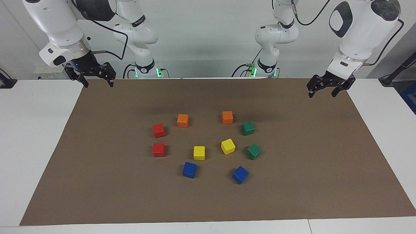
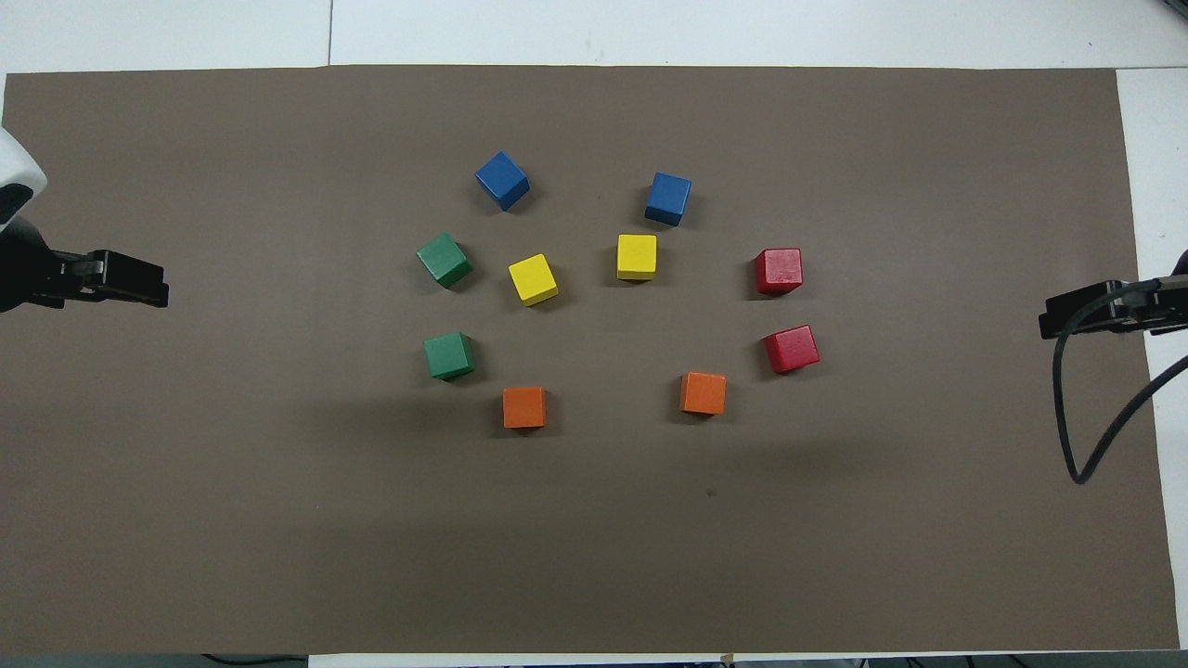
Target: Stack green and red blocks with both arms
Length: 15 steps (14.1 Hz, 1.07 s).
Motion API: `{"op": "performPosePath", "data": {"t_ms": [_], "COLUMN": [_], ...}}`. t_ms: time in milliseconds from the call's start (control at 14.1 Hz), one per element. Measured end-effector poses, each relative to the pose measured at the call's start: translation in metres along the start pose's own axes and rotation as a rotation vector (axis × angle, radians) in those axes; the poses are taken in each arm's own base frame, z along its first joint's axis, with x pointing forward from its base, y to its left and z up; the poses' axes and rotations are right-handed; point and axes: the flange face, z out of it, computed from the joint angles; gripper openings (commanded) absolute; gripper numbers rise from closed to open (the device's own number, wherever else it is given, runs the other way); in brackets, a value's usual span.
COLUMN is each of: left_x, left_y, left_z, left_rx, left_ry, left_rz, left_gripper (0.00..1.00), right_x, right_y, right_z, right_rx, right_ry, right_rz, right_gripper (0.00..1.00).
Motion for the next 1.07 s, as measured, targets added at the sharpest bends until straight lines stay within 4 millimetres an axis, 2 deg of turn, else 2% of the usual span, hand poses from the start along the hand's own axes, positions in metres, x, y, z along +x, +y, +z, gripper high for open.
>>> {"op": "performPosePath", "data": {"t_ms": [213,355,568,710,852,1065], "left_x": [0.0,0.0,-0.004,-0.011,-0.017,-0.024], "left_y": [0.008,0.025,0.075,0.102,0.115,0.124], "left_z": [0.004,0.014,0.046,0.07,0.096,0.126], "left_rx": [0.0,-0.001,0.003,0.009,0.014,0.018], "left_ry": [-0.003,0.002,-0.017,-0.042,-0.055,-0.058], "left_rz": [-0.009,-0.047,-0.076,-0.075,-0.09,-0.157], "left_gripper": [1.0,1.0,1.0,1.0,1.0,1.0], "right_x": [-0.003,-0.003,0.001,0.006,0.011,0.016], "right_y": [-0.01,-0.034,-0.071,-0.084,-0.094,-0.122], "right_z": [0.004,0.011,0.026,0.044,0.063,0.087], "right_rx": [0.0,-0.002,-0.007,-0.007,-0.007,-0.008], "right_ry": [-0.009,-0.019,-0.002,0.009,0.006,0.003], "right_rz": [-0.017,-0.005,0.012,0.022,0.027,0.018], "right_gripper": [1.0,1.0,1.0,1.0,1.0,1.0]}}
